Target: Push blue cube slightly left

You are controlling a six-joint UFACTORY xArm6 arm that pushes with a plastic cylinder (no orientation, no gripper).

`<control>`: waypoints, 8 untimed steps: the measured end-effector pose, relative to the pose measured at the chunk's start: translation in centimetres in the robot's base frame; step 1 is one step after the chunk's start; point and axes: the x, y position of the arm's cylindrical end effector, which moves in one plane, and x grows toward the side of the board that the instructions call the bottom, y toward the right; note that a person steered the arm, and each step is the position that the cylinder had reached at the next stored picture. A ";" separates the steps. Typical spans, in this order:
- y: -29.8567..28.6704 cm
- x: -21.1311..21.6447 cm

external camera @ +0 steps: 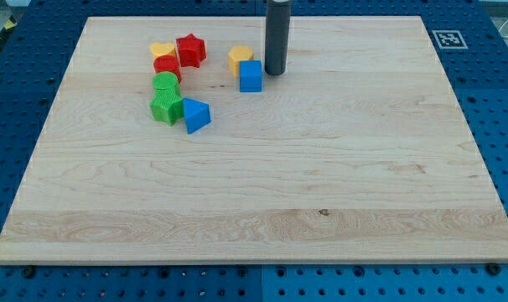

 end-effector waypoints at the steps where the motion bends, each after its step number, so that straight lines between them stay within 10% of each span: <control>1: -1.3 -0.7; 4: -1.8 -4.9; 8: 1.2 0.3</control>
